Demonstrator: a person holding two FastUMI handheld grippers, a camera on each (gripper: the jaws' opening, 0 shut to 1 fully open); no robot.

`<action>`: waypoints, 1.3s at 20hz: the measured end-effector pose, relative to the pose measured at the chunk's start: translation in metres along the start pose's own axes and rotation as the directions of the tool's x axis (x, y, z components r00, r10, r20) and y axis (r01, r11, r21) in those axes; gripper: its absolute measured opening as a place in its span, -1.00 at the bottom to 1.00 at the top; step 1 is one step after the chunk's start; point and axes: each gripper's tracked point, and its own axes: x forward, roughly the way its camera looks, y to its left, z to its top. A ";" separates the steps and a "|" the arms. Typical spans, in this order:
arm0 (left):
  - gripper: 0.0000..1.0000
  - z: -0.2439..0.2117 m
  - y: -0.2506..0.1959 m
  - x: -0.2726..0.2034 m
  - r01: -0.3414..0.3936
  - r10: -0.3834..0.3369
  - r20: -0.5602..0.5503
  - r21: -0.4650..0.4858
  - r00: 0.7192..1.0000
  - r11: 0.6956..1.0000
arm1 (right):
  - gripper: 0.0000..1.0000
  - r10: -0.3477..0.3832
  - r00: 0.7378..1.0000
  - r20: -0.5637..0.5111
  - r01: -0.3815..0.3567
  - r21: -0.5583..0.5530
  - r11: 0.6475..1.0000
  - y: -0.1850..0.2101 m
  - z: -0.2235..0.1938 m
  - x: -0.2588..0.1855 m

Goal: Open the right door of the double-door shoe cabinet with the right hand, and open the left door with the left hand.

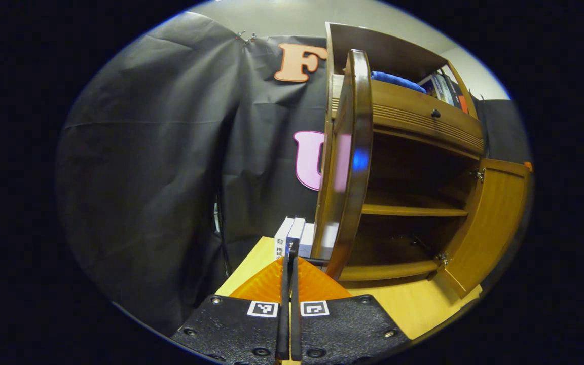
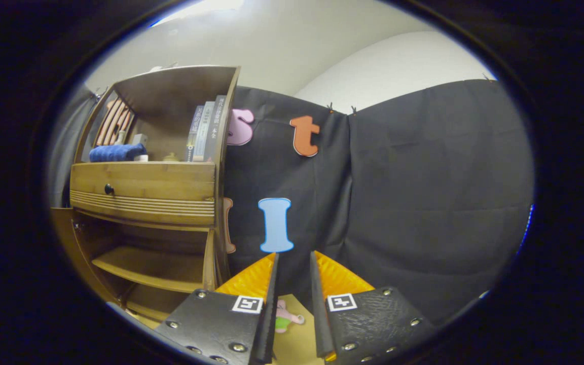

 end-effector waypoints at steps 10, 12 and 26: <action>-0.99 0.023 0.019 -0.005 -0.149 0.150 0.081 -0.018 0.985 0.989 | -0.36 0.142 0.987 0.069 -0.140 -0.024 0.990 0.058 0.041 -0.004; -1.00 0.031 0.020 -0.004 -0.155 0.155 0.107 -0.007 0.982 0.988 | -0.44 0.185 0.980 0.071 -0.181 -0.055 0.982 0.076 0.041 -0.007; -0.99 0.097 -0.052 0.008 0.062 -0.077 0.307 0.059 0.949 0.996 | -0.36 0.431 0.902 0.002 -0.430 -0.059 0.901 0.173 0.002 -0.032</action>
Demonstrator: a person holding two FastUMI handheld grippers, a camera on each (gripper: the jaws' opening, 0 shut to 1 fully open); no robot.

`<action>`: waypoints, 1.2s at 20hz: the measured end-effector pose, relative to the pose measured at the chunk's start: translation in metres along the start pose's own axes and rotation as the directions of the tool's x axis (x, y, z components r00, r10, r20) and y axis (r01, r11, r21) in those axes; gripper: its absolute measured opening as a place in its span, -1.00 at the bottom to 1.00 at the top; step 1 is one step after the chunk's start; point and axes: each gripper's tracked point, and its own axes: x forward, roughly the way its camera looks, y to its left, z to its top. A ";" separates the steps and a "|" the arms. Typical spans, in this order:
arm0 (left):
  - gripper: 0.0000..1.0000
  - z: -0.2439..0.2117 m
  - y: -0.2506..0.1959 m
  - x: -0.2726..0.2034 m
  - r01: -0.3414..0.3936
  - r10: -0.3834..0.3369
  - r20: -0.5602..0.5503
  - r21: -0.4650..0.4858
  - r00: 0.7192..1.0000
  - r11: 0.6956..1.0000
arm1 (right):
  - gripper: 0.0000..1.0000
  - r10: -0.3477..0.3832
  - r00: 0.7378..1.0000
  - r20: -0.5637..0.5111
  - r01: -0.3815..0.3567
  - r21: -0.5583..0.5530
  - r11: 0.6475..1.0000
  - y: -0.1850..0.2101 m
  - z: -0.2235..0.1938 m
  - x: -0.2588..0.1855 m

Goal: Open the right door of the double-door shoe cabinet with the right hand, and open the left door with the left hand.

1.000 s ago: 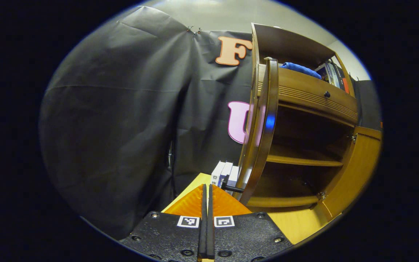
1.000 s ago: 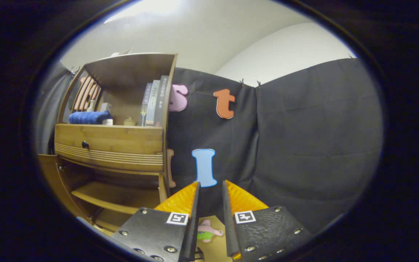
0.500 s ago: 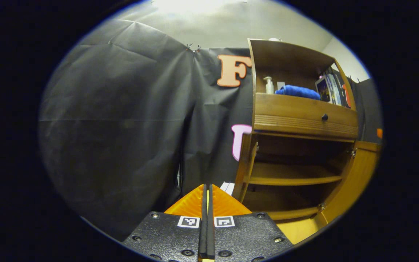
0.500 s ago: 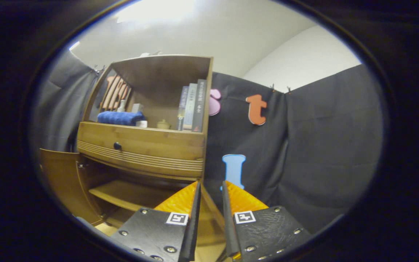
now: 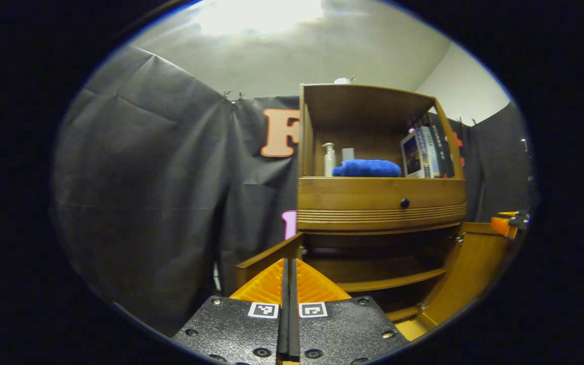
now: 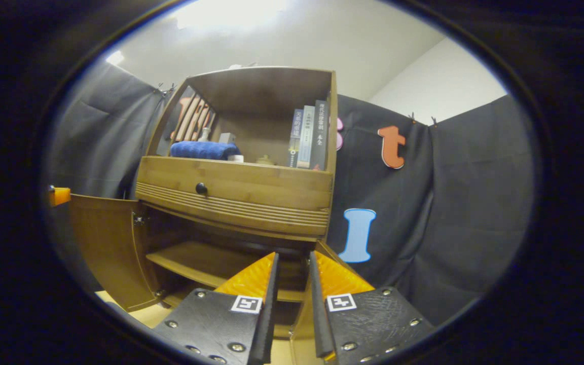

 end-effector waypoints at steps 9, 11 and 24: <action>-0.99 -0.006 -0.072 0.003 0.229 -0.230 -0.013 -0.062 0.973 0.971 | -0.35 0.082 0.996 -0.028 -0.077 0.128 0.989 0.058 -0.012 -0.015; -0.99 -0.008 -0.088 -0.002 0.284 -0.287 -0.027 -0.081 0.958 0.955 | -0.35 0.090 0.995 -0.044 -0.080 0.190 0.978 0.069 -0.019 -0.020; 0.17 -0.013 -0.128 -0.014 0.421 -0.422 0.004 -0.079 0.907 0.904 | 0.11 -0.007 0.997 -0.071 0.025 0.263 0.964 0.048 -0.033 -0.043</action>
